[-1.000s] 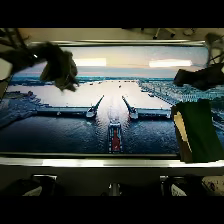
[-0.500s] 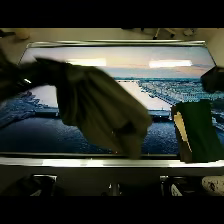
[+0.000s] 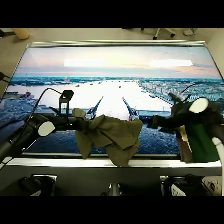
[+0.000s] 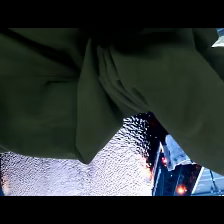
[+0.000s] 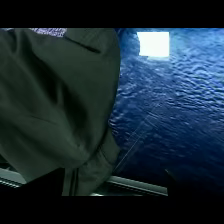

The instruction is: Fold the shirts.

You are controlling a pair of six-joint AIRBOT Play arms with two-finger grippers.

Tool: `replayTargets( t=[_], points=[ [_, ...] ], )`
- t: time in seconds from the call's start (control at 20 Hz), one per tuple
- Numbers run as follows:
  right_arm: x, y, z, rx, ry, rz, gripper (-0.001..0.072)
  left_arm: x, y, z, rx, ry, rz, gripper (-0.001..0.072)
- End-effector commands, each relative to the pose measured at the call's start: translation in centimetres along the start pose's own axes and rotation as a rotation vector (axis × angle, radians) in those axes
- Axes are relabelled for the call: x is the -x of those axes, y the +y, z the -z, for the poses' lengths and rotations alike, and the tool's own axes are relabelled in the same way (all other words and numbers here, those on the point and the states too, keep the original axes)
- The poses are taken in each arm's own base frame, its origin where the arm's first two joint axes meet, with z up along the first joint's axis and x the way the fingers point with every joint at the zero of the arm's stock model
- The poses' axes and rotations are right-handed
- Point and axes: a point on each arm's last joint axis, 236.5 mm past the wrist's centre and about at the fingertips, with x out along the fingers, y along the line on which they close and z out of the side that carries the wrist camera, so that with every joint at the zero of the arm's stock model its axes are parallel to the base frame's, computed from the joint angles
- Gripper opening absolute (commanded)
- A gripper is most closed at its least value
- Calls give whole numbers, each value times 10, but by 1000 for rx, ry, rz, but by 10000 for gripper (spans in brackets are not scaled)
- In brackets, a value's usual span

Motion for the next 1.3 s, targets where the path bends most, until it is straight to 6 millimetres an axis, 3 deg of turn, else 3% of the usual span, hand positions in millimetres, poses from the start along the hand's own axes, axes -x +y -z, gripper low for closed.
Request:
replayTargets(
  t=[0.0, 0.25, 0.4, 0.45, 0.5, 0.55, 0.6, 0.7, 0.75, 0.8, 0.9, 0.95, 1.05, 1.1, 1.15, 1.25],
  points=[
    [-54, -3, -6, -132, 33, -103, 678, 8, -4, -1, 8, -15, 15, 21],
    [-99, 34, -28, -155, 1, -243, 664, 25, -10, -8, 8, -61, 40, 21],
    [-107, 42, -48, -156, -97, -227, 661, 35, -14, -13, 4, -90, 54, 21],
    [-105, 46, -54, -182, -114, -250, 479, 39, -14, -14, 2, -93, 56, 21],
    [-101, 51, -57, -184, -115, -267, 92, 42, -15, -17, -2, -99, 55, 21],
    [-93, 60, -61, -146, -117, -281, 26, 48, -16, -21, -14, -106, 52, 21],
    [-79, 73, -65, -57, -128, -299, 24, 56, -15, -28, -43, -119, 37, 21],
    [-23, 108, -82, 171, -215, -306, 24, 87, -15, -51, -123, -158, -10, 20],
    [21, 127, -93, 297, -306, -275, 25, 112, -15, -67, -171, -193, -43, 21],
    [76, 145, -101, 418, -428, -223, 25, 143, -16, -84, -209, -244, -72, 21],
    [202, 176, -102, 580, -740, -105, 26, 226, -22, -124, -239, -416, -110, 21],
    [274, 187, -89, 633, -932, -31, 26, 276, -27, -140, -238, -532, -112, 21],
    [393, 185, -43, 581, -1260, 66, 25, 363, -30, -156, -228, -740, -108, 21],
    [433, 176, -14, 495, -1375, 61, 25, 391, -27, -156, -211, -806, -112, 21],
    [453, 171, 11, 442, -1436, 38, 25, 408, -27, -153, -181, -847, -91, 21],
    [458, 169, 47, 430, -1439, -8, 25, 409, -35, -142, -152, -826, -22, 21]
  ],
)
